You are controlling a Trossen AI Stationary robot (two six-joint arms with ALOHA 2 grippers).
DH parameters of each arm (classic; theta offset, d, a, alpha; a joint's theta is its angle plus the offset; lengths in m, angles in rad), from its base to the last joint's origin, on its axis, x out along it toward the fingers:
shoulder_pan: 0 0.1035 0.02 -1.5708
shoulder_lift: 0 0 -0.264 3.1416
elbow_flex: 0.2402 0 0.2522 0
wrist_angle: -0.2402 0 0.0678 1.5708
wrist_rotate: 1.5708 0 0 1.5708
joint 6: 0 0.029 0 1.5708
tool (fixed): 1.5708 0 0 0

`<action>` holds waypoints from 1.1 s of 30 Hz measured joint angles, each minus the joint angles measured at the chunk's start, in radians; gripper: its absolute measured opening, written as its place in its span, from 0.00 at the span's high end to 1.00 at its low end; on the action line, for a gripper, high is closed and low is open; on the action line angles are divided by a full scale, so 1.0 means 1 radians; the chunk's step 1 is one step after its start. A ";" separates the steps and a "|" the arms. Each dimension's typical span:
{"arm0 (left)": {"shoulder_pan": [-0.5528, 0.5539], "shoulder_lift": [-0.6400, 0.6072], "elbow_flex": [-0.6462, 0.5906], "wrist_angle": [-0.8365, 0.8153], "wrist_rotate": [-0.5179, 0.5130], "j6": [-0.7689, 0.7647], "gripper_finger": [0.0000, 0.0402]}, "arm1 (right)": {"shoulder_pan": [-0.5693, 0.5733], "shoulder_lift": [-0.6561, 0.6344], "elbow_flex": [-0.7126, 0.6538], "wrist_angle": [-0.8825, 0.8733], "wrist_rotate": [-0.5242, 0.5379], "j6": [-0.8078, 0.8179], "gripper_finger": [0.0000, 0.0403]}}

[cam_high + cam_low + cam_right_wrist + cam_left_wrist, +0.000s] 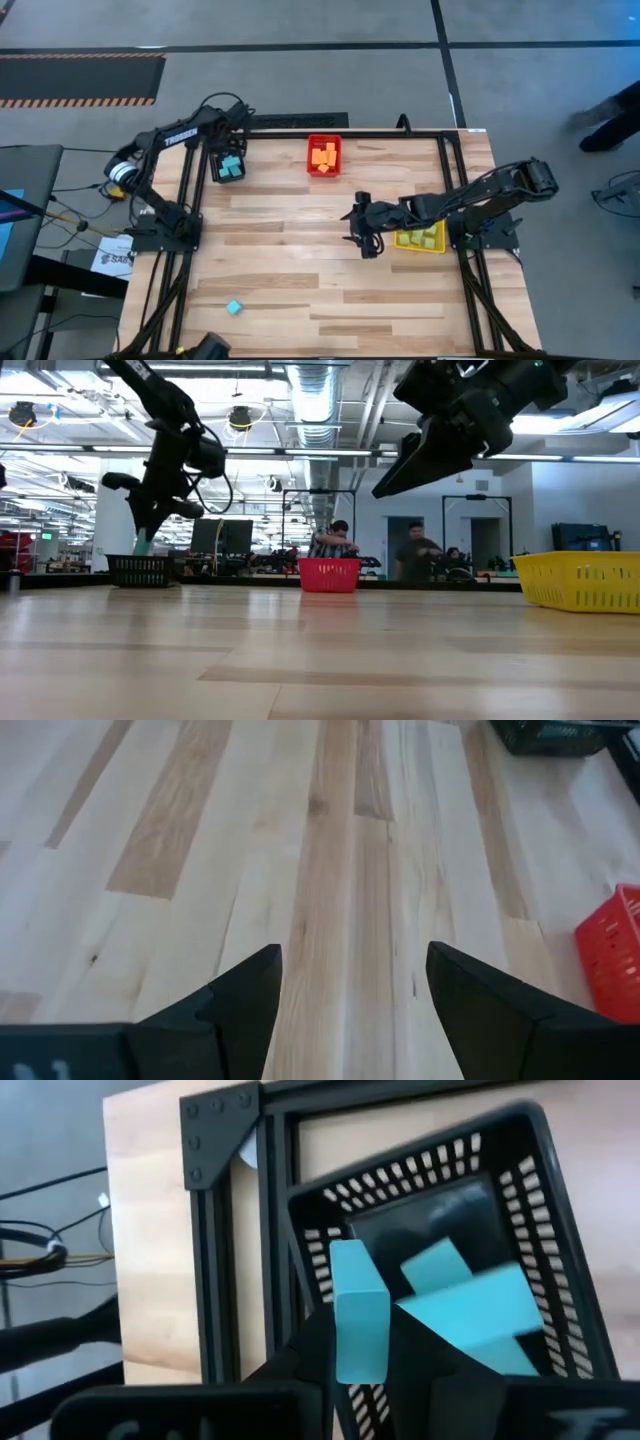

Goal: Sort & place blocks by color
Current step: Put the blue block into the black bin

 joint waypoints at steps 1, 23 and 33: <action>0.005 0.013 0.008 0.003 -0.005 0.000 0.92 | 0.000 0.000 0.000 -0.007 0.000 0.001 0.33; 0.015 0.071 0.042 0.011 -0.024 0.033 0.50 | -0.001 0.000 0.000 -0.079 0.000 0.042 0.33; -0.093 -0.105 0.100 -0.056 0.168 0.140 0.32 | -0.001 0.000 0.000 -0.078 -0.001 0.069 0.33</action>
